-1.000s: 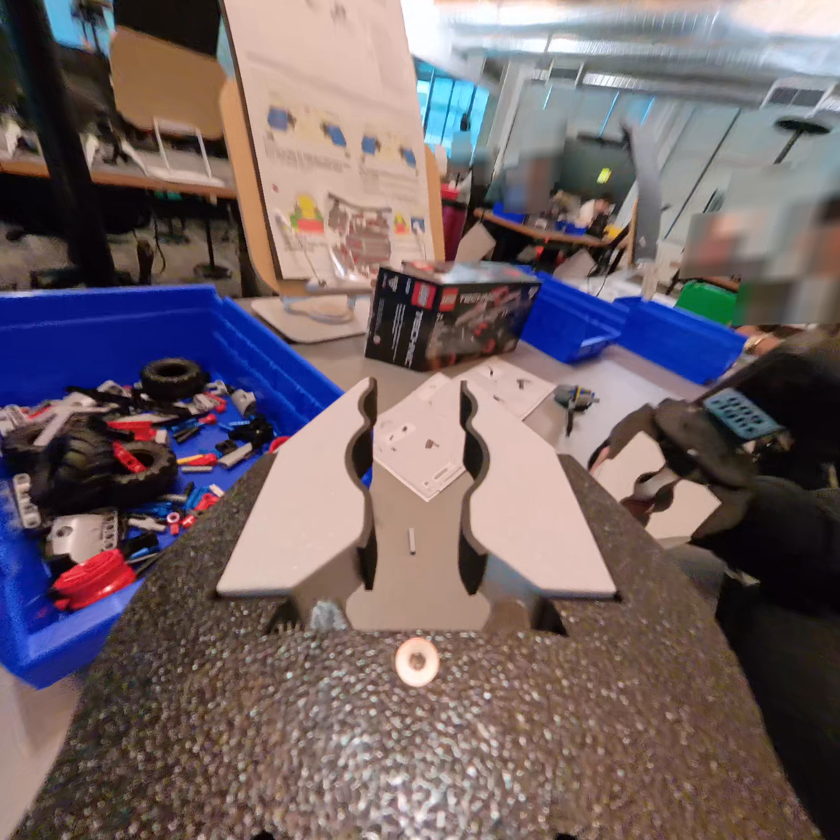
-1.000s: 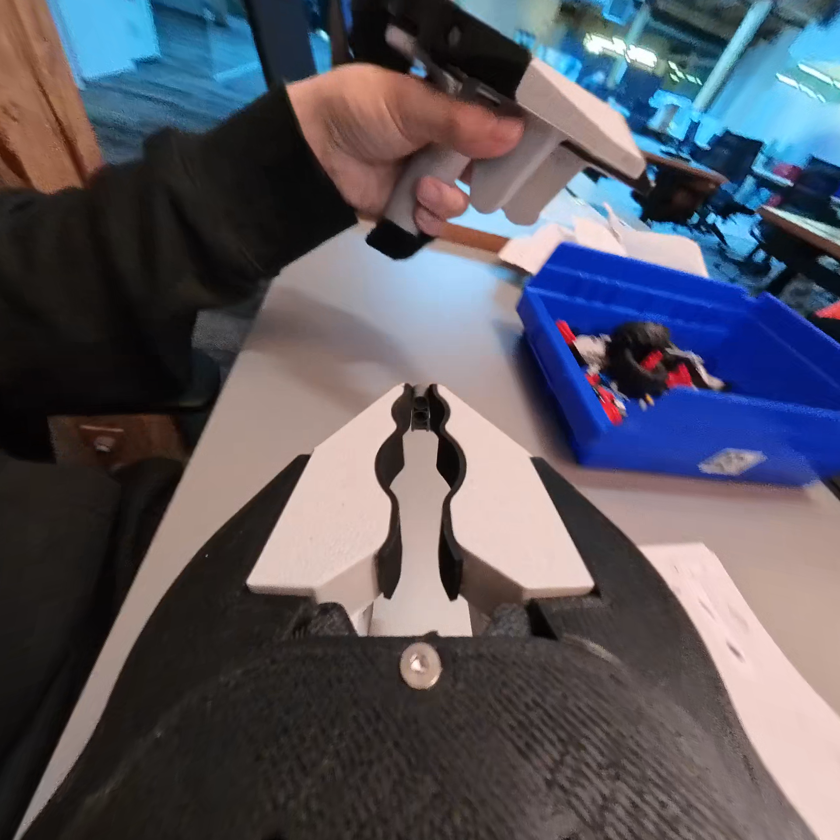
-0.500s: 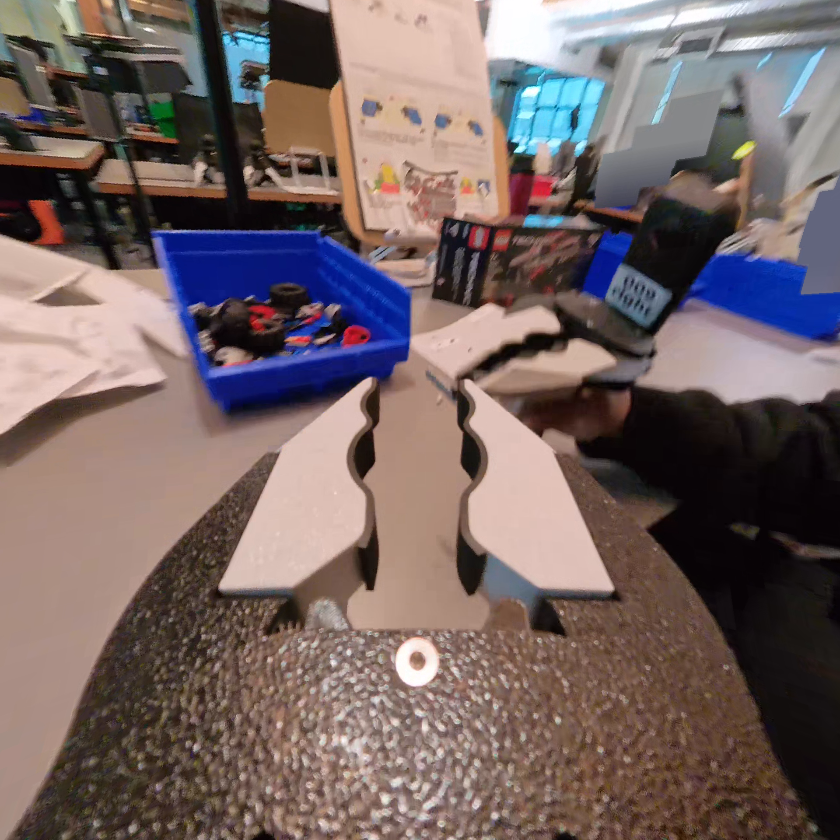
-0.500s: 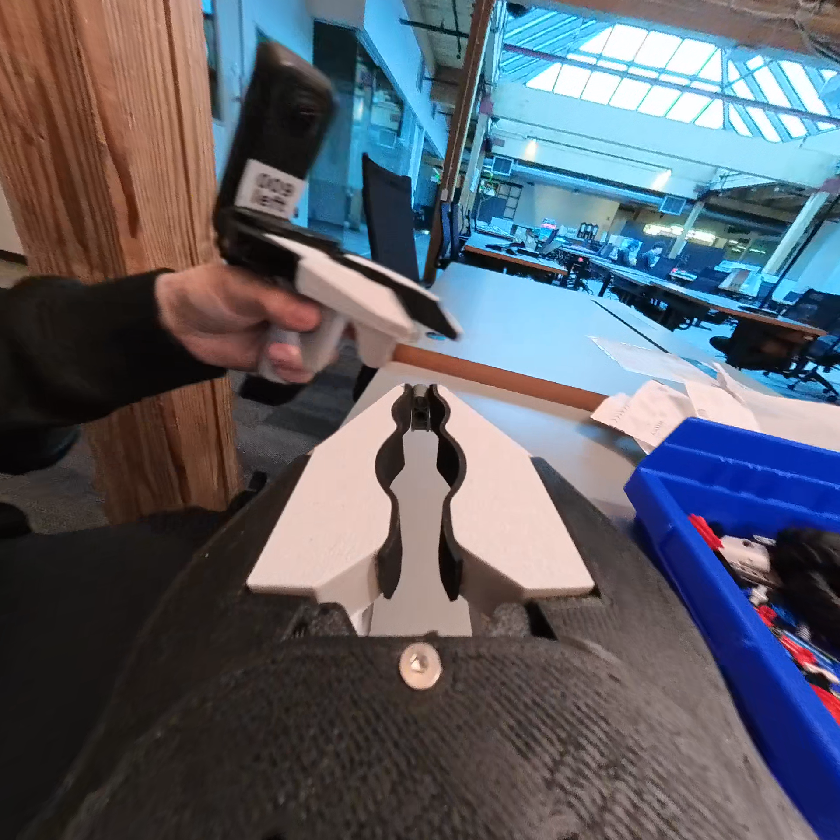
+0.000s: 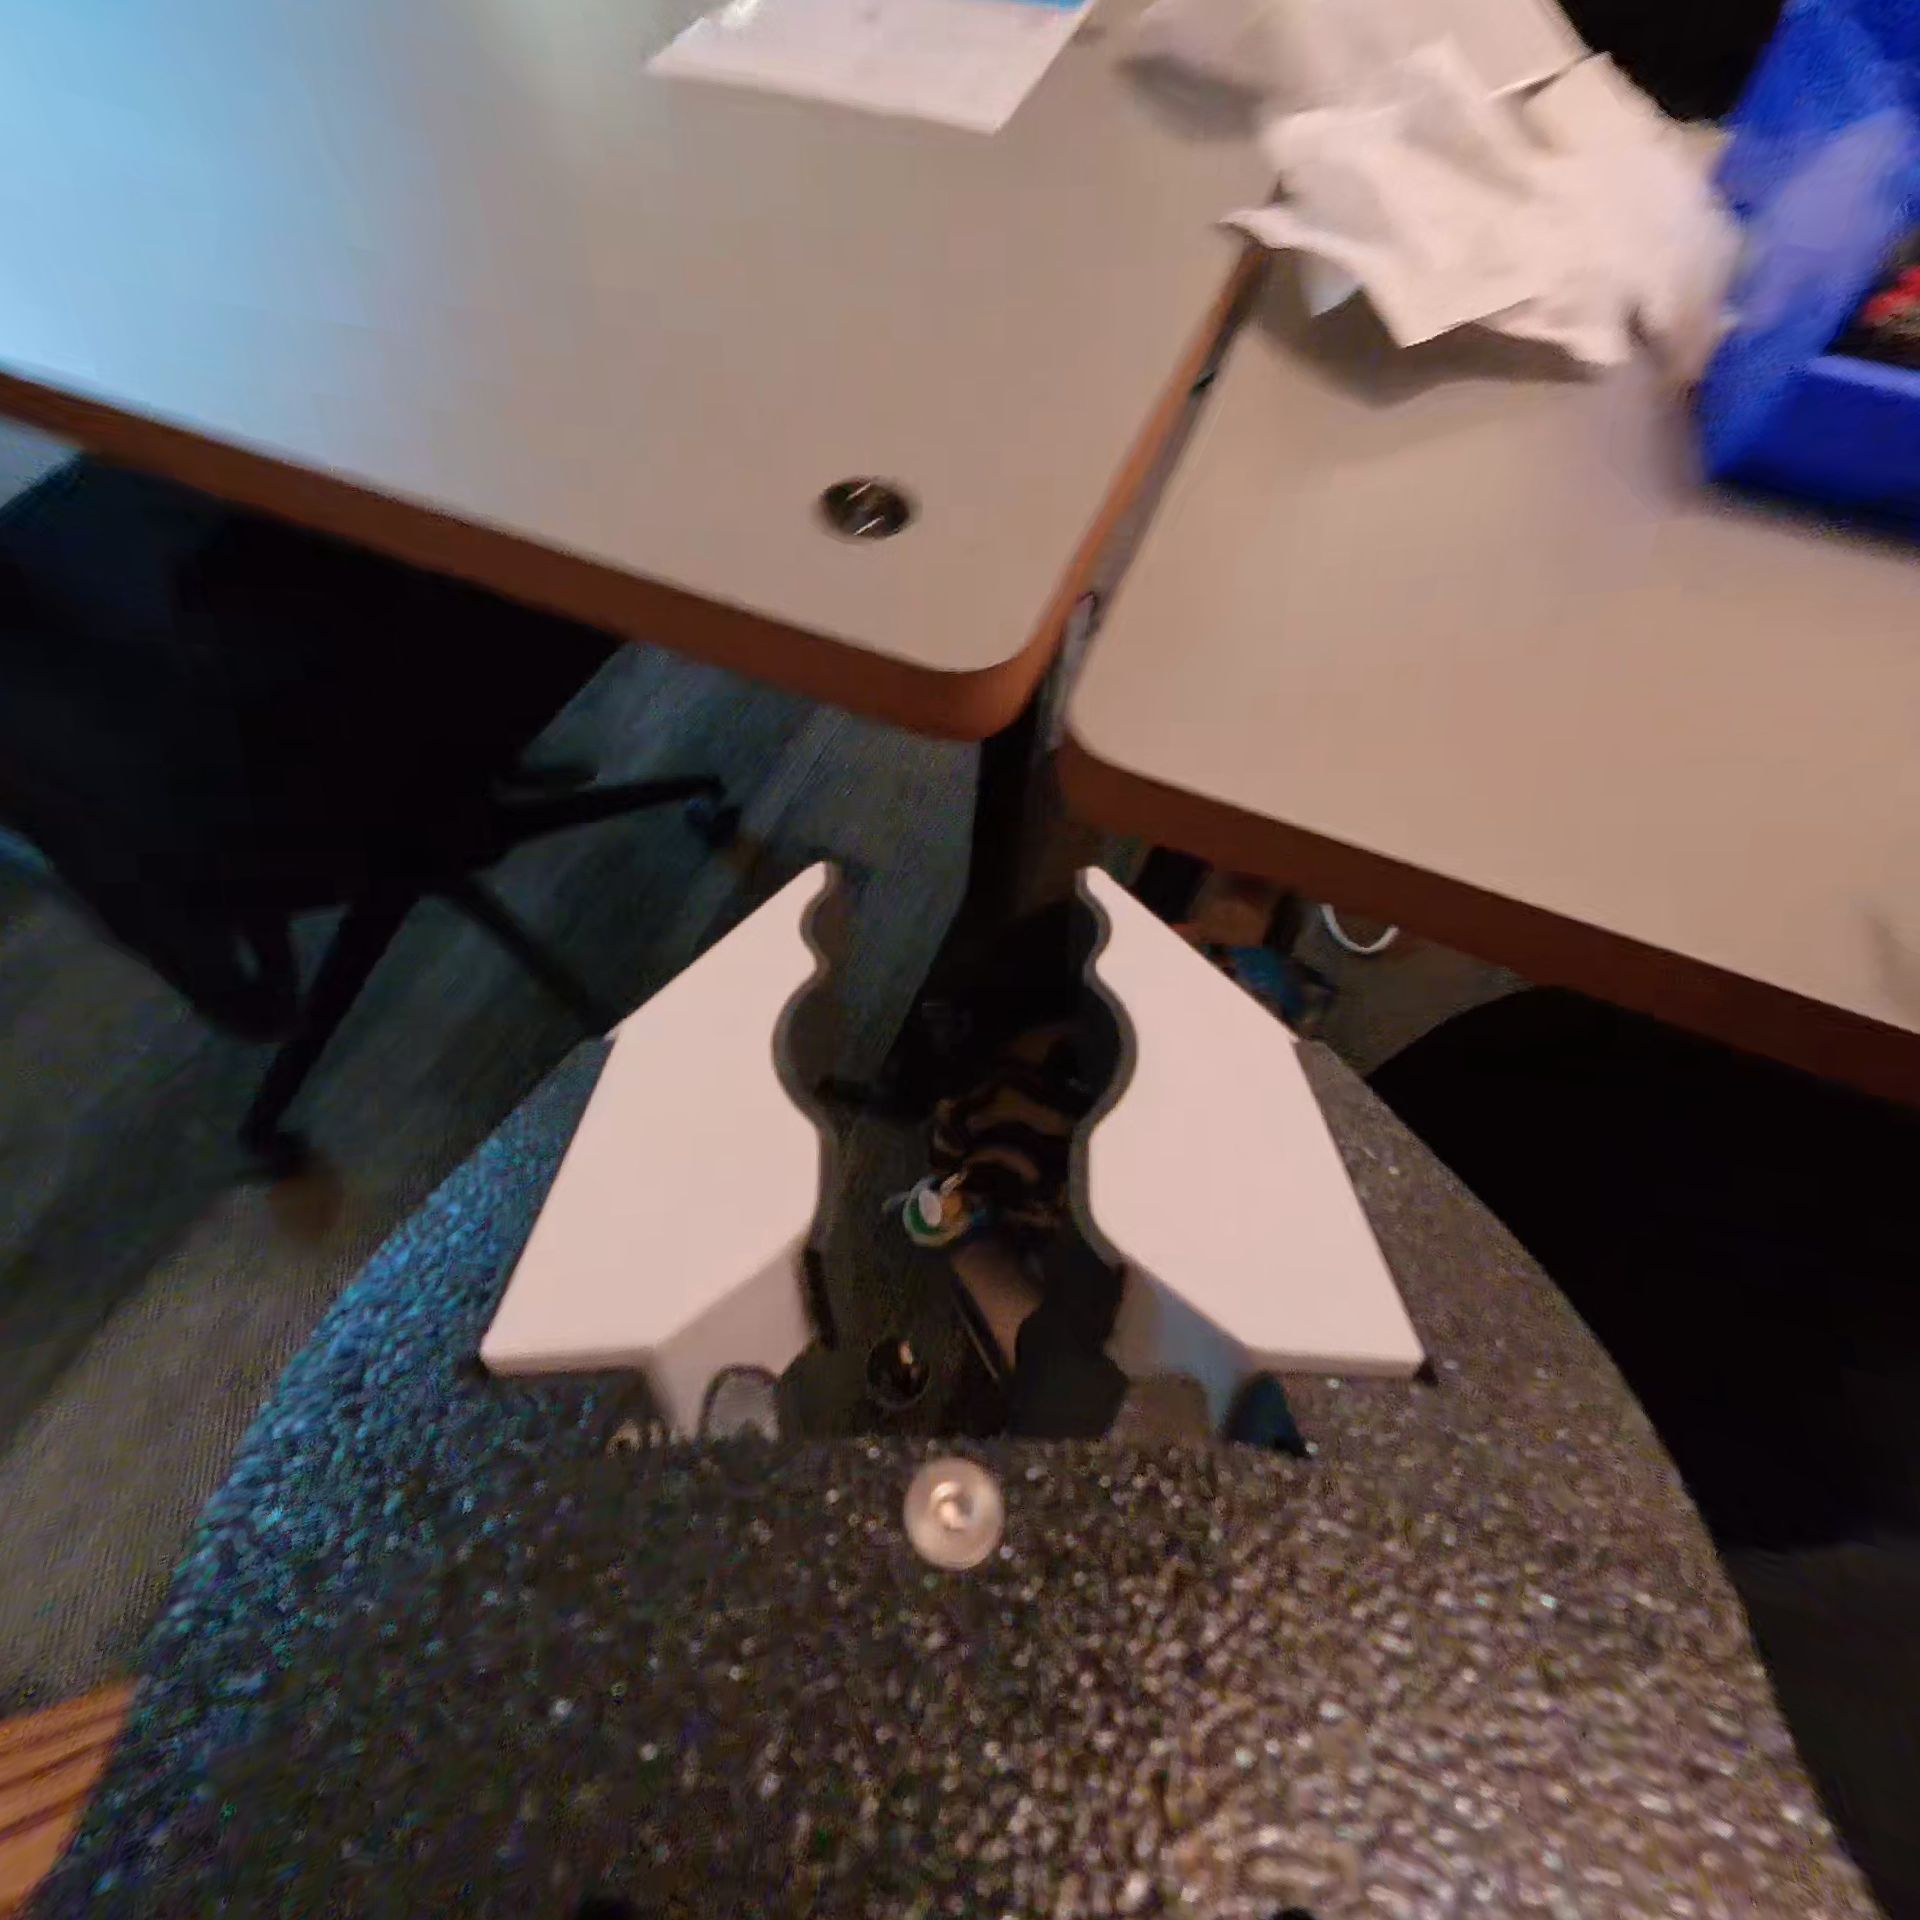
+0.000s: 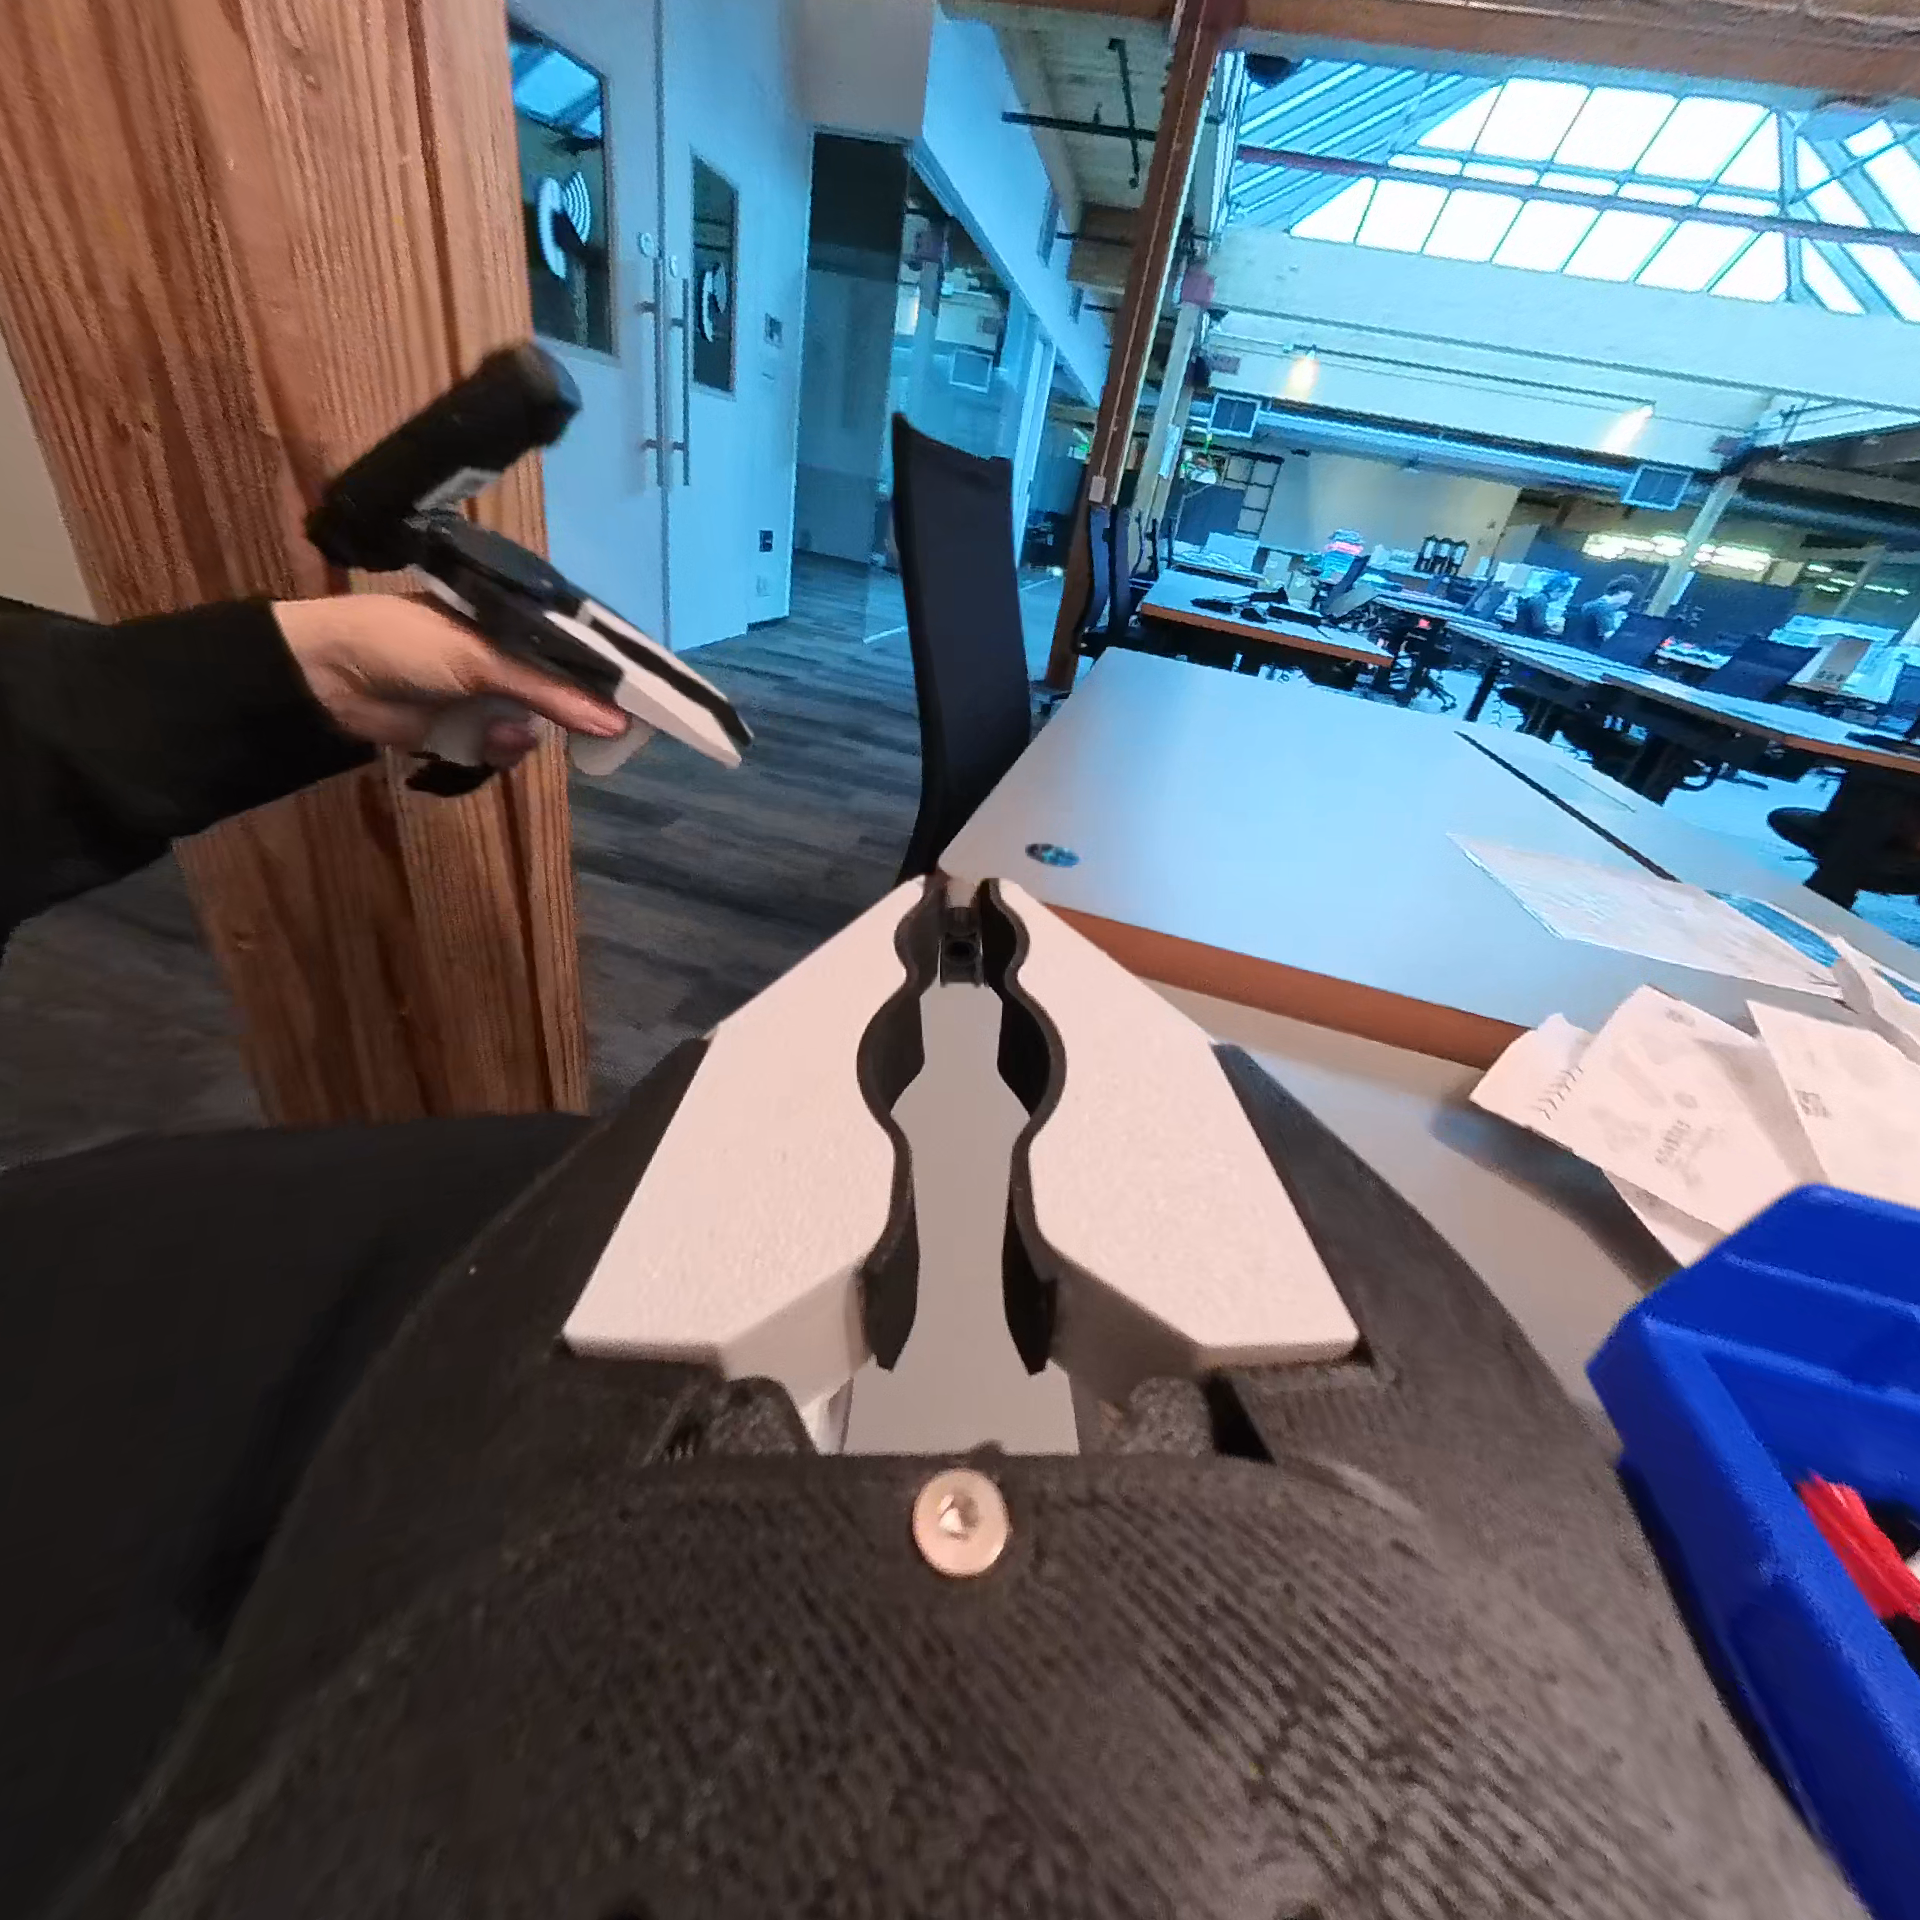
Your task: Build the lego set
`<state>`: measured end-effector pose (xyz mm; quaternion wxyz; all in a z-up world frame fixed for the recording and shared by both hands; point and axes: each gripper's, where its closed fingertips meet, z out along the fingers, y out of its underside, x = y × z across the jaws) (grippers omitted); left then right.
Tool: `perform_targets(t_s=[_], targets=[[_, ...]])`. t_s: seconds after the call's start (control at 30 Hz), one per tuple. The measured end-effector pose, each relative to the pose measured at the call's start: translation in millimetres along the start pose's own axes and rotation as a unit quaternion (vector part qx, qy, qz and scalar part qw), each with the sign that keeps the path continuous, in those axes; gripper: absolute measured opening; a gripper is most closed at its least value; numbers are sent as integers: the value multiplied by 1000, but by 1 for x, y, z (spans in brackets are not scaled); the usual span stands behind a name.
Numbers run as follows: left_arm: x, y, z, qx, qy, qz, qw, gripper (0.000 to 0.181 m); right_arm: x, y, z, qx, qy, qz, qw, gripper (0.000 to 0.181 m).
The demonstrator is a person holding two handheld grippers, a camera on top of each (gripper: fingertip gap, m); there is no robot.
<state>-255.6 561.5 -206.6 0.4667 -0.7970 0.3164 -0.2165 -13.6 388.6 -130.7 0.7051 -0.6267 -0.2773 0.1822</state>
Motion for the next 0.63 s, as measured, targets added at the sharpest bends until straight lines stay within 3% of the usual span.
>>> perform_targets(t_s=[0.03,0.13,0.23,0.43,0.53,0.63], targets=[[-17,6,5,-14,-13,-14,1000,44,2,0,5,4,-5,7,1000,5],[-67,24,25,-36,-60,-63,996,43,8,4,14,11,-12,23,1000,5],[-120,70,58,-92,-111,-113,983,42,18,11,15,6,-9,25,1000,5],[-217,218,167,-234,-147,-282,919,45,39,19,30,54,-42,117,991,5],[-267,290,218,-264,-165,-348,884,42,55,24,53,91,-77,167,979,5],[-313,380,256,-299,-183,-400,847,39,64,20,78,146,-142,227,952,5]])
